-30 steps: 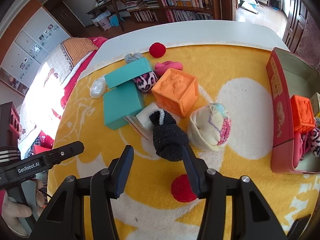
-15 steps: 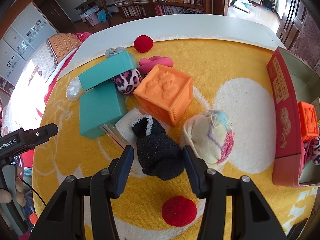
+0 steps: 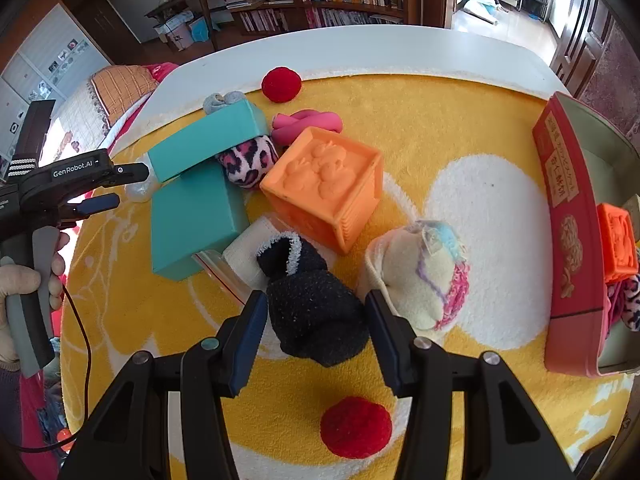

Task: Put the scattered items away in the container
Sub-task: 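Grasp the clear plastic bag bundle with the left tool while the right tool grasps the black sock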

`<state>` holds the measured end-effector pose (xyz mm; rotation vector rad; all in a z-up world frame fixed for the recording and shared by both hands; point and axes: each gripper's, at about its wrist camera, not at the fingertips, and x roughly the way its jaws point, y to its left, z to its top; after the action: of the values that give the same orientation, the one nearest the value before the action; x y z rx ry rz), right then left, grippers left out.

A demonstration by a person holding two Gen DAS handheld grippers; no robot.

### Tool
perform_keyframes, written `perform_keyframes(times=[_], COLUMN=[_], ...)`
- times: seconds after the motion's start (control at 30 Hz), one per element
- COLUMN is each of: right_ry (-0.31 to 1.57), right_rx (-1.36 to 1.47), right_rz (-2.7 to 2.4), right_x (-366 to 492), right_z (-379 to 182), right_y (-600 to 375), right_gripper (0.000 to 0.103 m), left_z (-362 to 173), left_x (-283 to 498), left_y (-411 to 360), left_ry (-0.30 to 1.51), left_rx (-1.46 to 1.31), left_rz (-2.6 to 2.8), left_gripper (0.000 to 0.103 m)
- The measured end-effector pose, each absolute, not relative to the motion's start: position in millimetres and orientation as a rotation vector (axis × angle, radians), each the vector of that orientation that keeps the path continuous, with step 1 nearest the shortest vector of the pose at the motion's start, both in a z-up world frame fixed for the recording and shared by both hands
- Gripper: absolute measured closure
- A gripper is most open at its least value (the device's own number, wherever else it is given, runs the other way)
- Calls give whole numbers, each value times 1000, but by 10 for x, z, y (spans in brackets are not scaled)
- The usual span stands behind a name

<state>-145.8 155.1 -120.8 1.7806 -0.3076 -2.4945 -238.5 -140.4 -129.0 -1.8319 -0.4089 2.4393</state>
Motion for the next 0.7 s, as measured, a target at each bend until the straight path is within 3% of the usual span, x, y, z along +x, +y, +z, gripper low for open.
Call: perform_keyframes(times=[0.37, 0.47, 0.53, 0.7], right_ry=[-305, -292, -263, -245], right_rx=[1784, 1784, 1788, 1779], right_rz=[-2495, -2495, -2507, -2514], right_x=[-1468, -1475, -1471, -1444], right_z=[-1212, -1217, -1216, -1208], right_y=[1550, 1544, 1539, 1536], right_gripper=[48, 48, 53, 59], left_z=[-1472, -1466, -1456, -1382], left_x=[-2597, -2593, -2575, -2466], left_y=[-1349, -1331, -1336, -1413], left_ry=[-344, -285, -286, -314], left_rx=[-1836, -1831, -1822, -1813], left_rz=[2451, 2475, 2469, 2481], left_gripper=[27, 42, 59, 62])
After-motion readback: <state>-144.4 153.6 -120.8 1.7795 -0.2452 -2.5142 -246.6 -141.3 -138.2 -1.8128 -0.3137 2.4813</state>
